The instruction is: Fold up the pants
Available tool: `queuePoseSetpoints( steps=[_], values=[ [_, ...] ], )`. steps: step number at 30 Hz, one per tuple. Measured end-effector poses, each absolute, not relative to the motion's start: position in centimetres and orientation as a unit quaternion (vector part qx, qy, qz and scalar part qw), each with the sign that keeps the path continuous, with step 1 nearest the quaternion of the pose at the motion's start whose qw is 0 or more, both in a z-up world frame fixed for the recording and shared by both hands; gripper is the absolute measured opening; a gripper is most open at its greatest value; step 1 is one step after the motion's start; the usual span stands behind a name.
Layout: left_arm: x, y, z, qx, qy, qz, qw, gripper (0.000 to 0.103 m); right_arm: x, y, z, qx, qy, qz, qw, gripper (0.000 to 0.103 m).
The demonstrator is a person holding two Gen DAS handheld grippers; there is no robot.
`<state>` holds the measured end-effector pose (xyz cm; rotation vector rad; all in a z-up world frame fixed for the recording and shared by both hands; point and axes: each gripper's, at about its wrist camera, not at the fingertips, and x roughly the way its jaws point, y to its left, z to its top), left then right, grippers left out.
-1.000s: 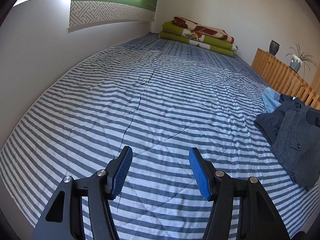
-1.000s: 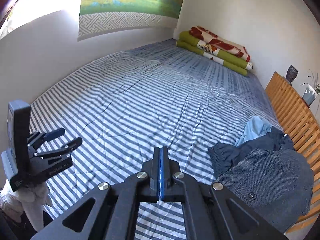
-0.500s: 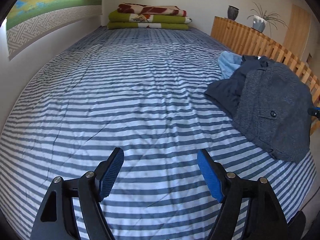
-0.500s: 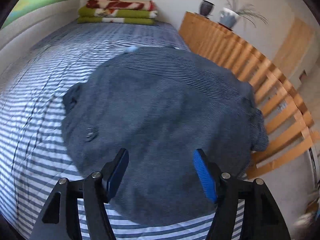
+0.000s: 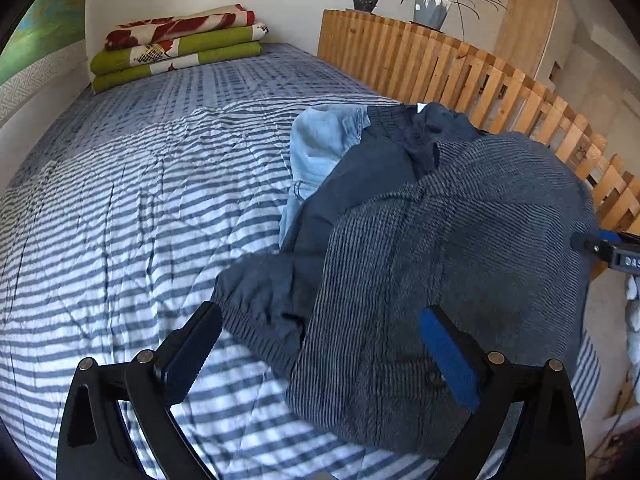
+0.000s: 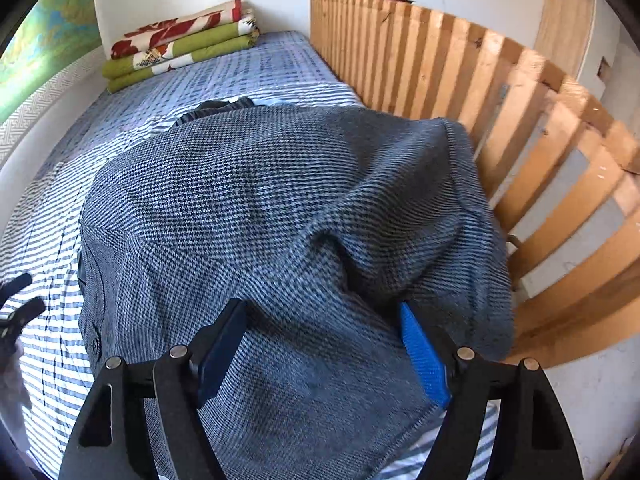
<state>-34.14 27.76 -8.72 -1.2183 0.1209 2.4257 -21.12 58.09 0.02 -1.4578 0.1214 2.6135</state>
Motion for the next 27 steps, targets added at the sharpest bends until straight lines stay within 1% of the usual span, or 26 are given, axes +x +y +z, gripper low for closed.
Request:
queuePoseSetpoints(
  steps=[3,7,8,9,10,11,12,13,14,15,16,17,20,23,27],
  values=[
    [-37.1,29.2,-9.8,-0.445,0.042,0.872,0.202,0.101,-21.9,57.5,-0.3,-0.487,0.021,0.871,0.065,0.075],
    [-40.5,29.4,-11.8,-0.478,-0.008,0.856,0.197,0.102,-22.7,57.3,-0.9,-0.485,0.026,0.872,0.055,0.075],
    [-41.1,29.5,-12.2,-0.484,-0.019,0.852,0.197,0.102,-22.9,57.3,-0.8,-0.480,0.032,0.875,0.051,0.070],
    [-41.6,29.7,-12.4,-0.486,-0.027,0.850,0.199,0.102,-23.1,57.2,-0.8,-0.478,0.034,0.876,0.047,0.063],
    [-41.4,29.8,-12.5,-0.485,-0.032,0.849,0.205,0.101,-23.4,57.2,-0.7,-0.480,0.035,0.876,0.044,0.047],
    [-41.6,30.3,-12.5,-0.482,-0.029,0.850,0.210,0.099,-23.4,57.1,-0.6,-0.480,0.034,0.876,0.042,0.035],
    [-41.6,30.7,-12.5,-0.478,-0.022,0.851,0.215,0.097,-23.4,57.1,-0.4,-0.479,0.033,0.876,0.041,0.031],
    [-41.5,31.0,-12.6,-0.476,-0.014,0.851,0.221,0.088,-23.4,57.0,-0.3,-0.479,0.031,0.876,0.039,0.023],
    [-41.3,31.4,-12.5,-0.477,-0.012,0.847,0.233,0.074,-23.2,57.0,-0.1,-0.479,0.029,0.877,0.038,0.019],
    [-41.0,31.6,-12.5,-0.480,-0.014,0.842,0.246,0.065,-22.9,56.9,0.2,-0.477,0.030,0.878,0.036,0.017],
    [-40.8,31.8,-12.4,-0.481,-0.016,0.838,0.257,0.046,-22.5,56.9,0.6,-0.473,0.031,0.880,0.033,0.014],
    [-40.4,32.1,-12.2,-0.481,-0.013,0.835,0.265,0.030,-21.7,56.9,0.9,-0.468,0.034,0.883,0.030,0.013],
    [-38.8,33.1,-10.9,-0.466,0.014,0.842,0.271,0.016,-20.6,55.8,2.8,-0.450,0.033,0.892,0.024,0.011],
    [-36.8,33.0,-9.2,-0.445,0.024,0.849,0.284,0.015,-18.7,53.6,5.6,-0.425,0.017,0.905,0.003,0.010],
    [-34.6,30.4,-6.4,-0.432,0.004,0.855,0.288,0.015,-17.1,48.7,9.8,-0.395,-0.002,0.918,-0.043,0.010]
  ],
)
